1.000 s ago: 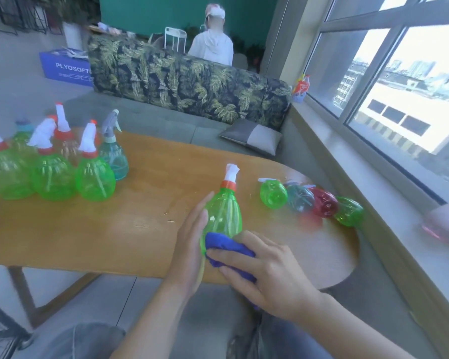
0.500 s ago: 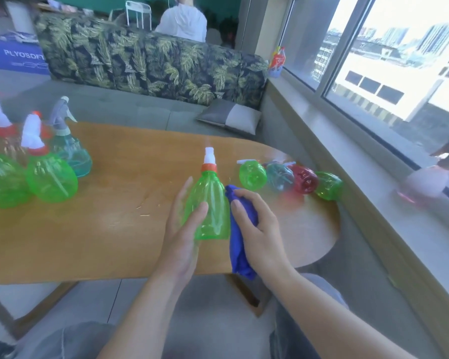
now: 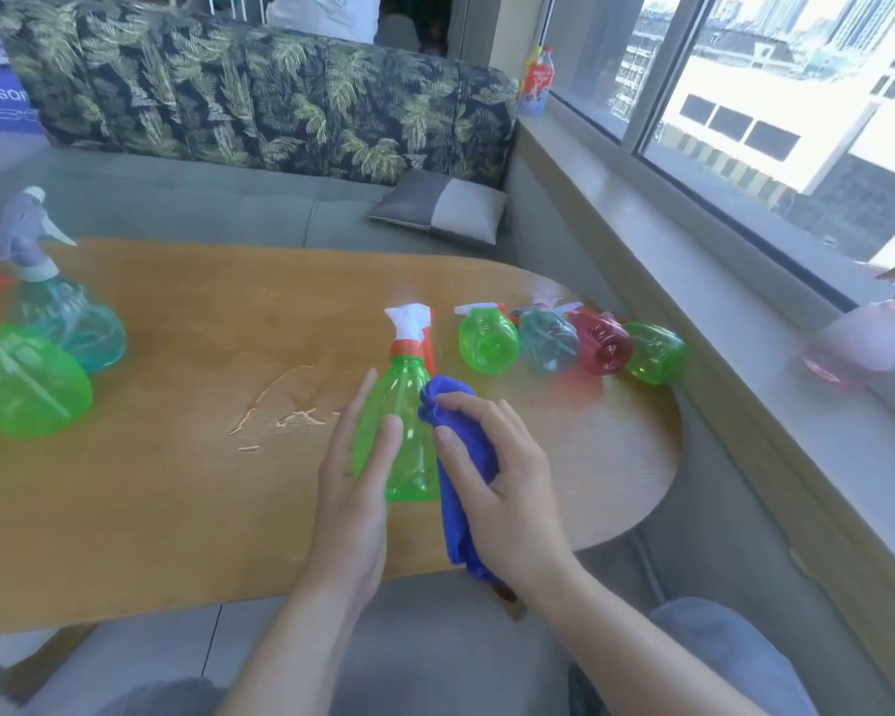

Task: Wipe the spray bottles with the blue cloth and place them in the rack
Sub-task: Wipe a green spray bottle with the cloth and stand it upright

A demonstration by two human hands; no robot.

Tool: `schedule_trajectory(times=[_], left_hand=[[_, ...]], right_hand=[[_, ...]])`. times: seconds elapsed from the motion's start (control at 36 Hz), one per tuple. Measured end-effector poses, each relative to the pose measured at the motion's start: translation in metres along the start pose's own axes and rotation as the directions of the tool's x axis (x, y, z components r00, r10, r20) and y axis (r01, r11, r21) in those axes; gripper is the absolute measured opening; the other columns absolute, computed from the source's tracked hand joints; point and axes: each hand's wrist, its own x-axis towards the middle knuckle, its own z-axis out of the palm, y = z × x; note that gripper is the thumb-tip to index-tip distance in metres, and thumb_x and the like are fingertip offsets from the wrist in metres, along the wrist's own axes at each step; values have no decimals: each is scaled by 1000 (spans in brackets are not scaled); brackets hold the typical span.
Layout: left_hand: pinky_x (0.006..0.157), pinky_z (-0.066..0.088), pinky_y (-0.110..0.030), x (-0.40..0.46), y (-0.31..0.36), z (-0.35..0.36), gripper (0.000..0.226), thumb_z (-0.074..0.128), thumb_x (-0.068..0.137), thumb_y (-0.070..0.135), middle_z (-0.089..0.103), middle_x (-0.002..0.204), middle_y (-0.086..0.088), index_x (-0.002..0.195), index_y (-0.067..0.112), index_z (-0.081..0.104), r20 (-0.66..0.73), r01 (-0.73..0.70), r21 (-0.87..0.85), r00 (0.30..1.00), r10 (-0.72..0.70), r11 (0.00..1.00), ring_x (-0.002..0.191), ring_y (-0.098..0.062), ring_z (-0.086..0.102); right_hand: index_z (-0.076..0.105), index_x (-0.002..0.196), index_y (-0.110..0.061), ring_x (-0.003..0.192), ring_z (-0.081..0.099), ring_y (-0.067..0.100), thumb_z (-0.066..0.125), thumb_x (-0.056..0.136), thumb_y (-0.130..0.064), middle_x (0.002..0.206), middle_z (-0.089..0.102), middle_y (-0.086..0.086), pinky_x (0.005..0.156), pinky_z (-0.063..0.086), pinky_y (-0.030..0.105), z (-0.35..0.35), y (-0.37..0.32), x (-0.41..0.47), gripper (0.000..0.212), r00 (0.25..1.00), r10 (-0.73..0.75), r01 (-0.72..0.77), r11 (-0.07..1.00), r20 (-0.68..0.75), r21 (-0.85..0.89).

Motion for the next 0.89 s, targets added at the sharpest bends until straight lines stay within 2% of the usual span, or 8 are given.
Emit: schedule_trajectory(times=[0.14,0.25,0.39,0.5,0.67,0.72,0.81,0.89], left_hand=[[125,36,-62,4,-1,15,54,77,96,43,61,153,19,147,50,61,-35,31,-68,999,-34,997,146,-13,55],[124,38,-62,4,-5,32,59,72,89,50,60,156,13,147,48,62,28,-7,-44,1000,8,999,148,-16,54],[125,36,-63,7,-13,45,59,71,89,50,60,157,7,147,45,63,82,-14,-54,996,18,998,149,-22,53],[127,32,-63,10,-16,48,59,71,88,50,60,157,6,147,43,64,64,2,-49,998,1,999,151,-23,51],[127,36,-59,12,-8,44,39,60,108,32,64,151,12,146,40,65,20,13,-8,1000,-12,1000,144,-17,58],[127,37,-57,11,-5,39,40,61,107,36,62,152,16,146,42,64,3,25,37,1000,-26,999,145,-16,56],[126,37,-59,11,0,25,46,63,101,43,58,157,14,147,44,64,-28,40,81,999,-38,996,148,-19,54],[126,36,-60,12,4,9,50,64,99,46,58,158,7,149,42,62,-72,23,129,997,-14,991,149,-21,53]], right_hand=[[72,125,-34,93,60,9,66,102,-37,99,53,-20,81,47,20,-20,7,21,25,993,-118,119,966,19,-228],[70,133,-34,96,59,13,61,103,-36,101,52,-20,85,45,21,-44,5,45,31,987,-156,145,964,-33,-225],[63,139,-42,90,57,9,47,104,-51,97,48,-20,85,49,25,-51,10,55,40,992,-123,115,959,-14,-258],[68,135,-36,87,56,9,53,106,-43,99,48,-12,83,51,29,-52,16,42,33,976,-218,214,935,18,-282],[71,132,-27,86,39,3,61,105,-33,98,35,-14,74,44,22,-45,33,21,29,876,-460,483,835,148,-262],[73,130,-27,84,40,7,62,104,-32,97,36,-13,69,48,28,-42,39,17,29,830,-518,556,794,205,-246],[74,128,-27,82,49,16,62,105,-33,99,50,-4,61,49,36,-34,46,15,27,745,-593,657,731,305,-184],[75,127,-26,83,45,7,60,105,-34,100,43,-11,65,48,24,-22,47,18,28,747,-611,655,743,263,-133]])
